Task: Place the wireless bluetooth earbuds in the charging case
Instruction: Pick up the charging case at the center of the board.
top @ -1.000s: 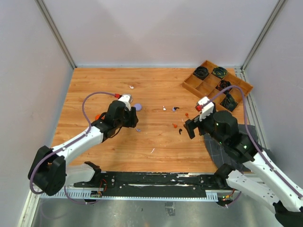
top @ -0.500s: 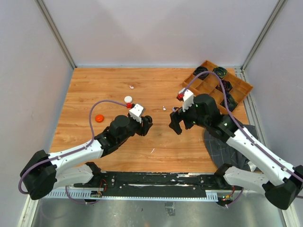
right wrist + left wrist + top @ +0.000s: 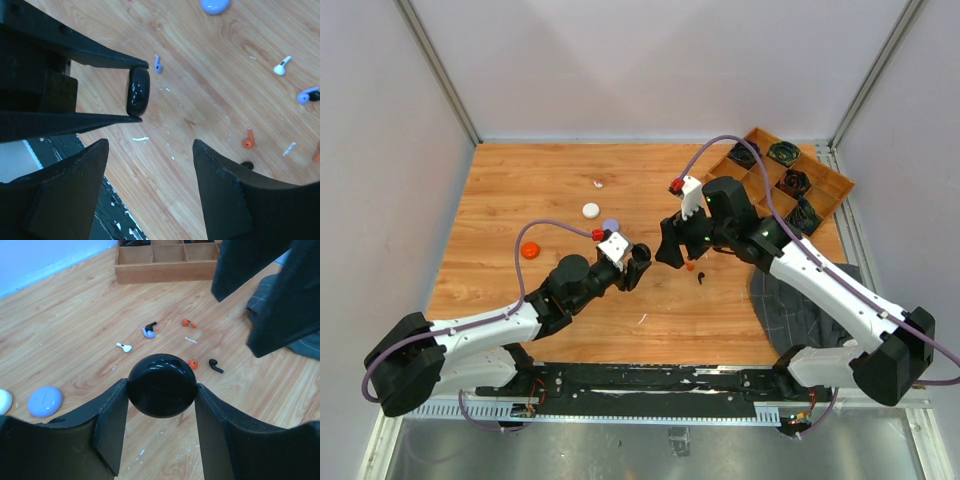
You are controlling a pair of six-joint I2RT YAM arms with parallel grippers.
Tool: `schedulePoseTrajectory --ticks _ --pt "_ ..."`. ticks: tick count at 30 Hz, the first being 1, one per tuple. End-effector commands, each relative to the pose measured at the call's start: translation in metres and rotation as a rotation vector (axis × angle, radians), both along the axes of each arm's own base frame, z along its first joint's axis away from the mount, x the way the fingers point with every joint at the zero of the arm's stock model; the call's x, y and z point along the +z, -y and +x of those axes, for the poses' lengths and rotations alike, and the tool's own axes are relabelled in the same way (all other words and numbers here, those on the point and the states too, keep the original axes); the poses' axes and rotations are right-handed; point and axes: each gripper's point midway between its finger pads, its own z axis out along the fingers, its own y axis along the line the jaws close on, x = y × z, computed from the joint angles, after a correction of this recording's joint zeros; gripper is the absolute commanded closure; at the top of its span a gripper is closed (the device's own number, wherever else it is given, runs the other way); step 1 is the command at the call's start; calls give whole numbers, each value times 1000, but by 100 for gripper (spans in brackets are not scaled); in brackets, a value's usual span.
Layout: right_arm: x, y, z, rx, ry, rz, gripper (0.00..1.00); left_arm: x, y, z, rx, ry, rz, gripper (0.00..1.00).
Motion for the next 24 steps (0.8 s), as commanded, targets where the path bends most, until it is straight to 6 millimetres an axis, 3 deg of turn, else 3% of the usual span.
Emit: schedulePoseTrajectory --ticks 1,9,24 --pt "15 -23 -1 40 -61 110 34 15 5 -2 -22 73 -41 67" --pt "12 -37 5 41 -95 160 46 19 10 -3 -37 70 -59 66" --pt "-17 -50 6 46 -164 124 56 22 11 -3 -33 64 -72 66"
